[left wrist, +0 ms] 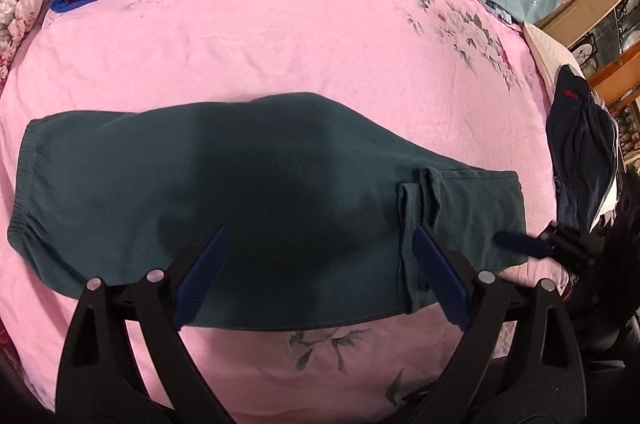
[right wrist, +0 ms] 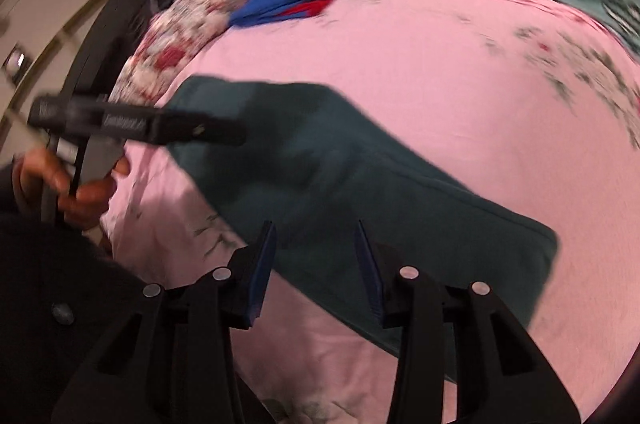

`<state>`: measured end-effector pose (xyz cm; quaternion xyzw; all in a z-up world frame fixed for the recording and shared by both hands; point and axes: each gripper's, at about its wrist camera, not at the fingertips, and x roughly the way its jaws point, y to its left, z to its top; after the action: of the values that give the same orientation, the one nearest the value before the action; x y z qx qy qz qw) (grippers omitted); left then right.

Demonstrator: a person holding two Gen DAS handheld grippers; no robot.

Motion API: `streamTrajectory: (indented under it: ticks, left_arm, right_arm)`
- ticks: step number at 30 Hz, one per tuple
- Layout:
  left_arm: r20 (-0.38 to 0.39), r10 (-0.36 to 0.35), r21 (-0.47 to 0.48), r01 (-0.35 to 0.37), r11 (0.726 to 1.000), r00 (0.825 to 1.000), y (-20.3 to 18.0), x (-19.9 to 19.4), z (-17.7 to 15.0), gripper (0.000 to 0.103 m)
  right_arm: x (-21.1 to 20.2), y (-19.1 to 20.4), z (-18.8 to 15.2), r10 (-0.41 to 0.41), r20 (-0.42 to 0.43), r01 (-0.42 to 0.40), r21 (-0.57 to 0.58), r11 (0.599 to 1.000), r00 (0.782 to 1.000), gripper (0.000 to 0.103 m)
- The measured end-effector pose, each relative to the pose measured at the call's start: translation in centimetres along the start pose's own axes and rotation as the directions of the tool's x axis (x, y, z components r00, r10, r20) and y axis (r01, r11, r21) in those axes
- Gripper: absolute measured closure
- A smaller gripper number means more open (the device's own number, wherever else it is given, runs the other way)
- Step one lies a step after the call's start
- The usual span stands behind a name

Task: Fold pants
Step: 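Fold the cuff end over toward the left gripper with the right gripper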

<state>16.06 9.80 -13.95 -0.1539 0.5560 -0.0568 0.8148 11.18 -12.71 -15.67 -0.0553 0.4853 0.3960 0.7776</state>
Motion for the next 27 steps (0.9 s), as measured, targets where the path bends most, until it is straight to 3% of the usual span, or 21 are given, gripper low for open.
streamTrajectory:
  ticks: [4, 6, 7, 10, 16, 22, 24, 27]
  left_arm:
    - [0.006, 0.015, -0.019, -0.014, 1.000, 1.000, 1.0, -0.5, -0.2, 0.009]
    - [0.004, 0.022, -0.046, -0.022, 0.999, 1.000, 1.9, -0.7, -0.5, 0.009]
    - [0.003, 0.023, -0.056, -0.022, 0.998, 1.000, 2.2, -0.8, -0.5, 0.009]
    - [0.006, 0.022, -0.083, -0.021, 0.996, 1.000, 3.2, -1.1, -0.9, 0.009]
    - [0.017, 0.017, -0.103, -0.015, 0.995, 1.000, 4.1, -1.5, -1.3, 0.009]
    - [0.015, 0.010, -0.095, -0.009, 0.995, 1.000, 3.7, -1.3, -1.5, 0.009]
    - [0.011, 0.007, -0.089, -0.006, 0.996, 1.000, 3.3, -1.2, -1.4, 0.009]
    - [0.027, -0.011, -0.056, 0.013, 0.998, 1.000, 2.2, -1.4, -1.1, 0.009]
  right_arm:
    - [3.3, 2.1, -0.2, -0.047, -0.069, 0.039, -0.112, 0.993, 0.997, 0.064]
    - [4.5, 2.2, -0.6, -0.102, -0.092, 0.089, -0.138, 0.986, 0.990, 0.073]
    - [4.8, 2.0, -0.9, -0.119, -0.102, 0.105, -0.139, 0.985, 0.988, 0.082]
    - [4.4, 1.6, -1.3, -0.090, -0.094, 0.081, -0.096, 0.992, 0.991, 0.099]
    - [1.6, 3.0, -0.2, -0.023, -0.021, 0.021, -0.081, 0.997, 1.000, 0.100]
    - [4.8, 4.3, -0.6, 0.006, -0.114, -0.022, -0.138, 0.990, 0.993, 0.100]
    - [6.1, 4.2, -0.9, -0.005, -0.150, -0.016, -0.139, 0.990, 0.989, 0.096]
    - [4.3, 3.8, -0.4, 0.025, -0.148, -0.041, -0.106, 0.994, 0.989, 0.078]
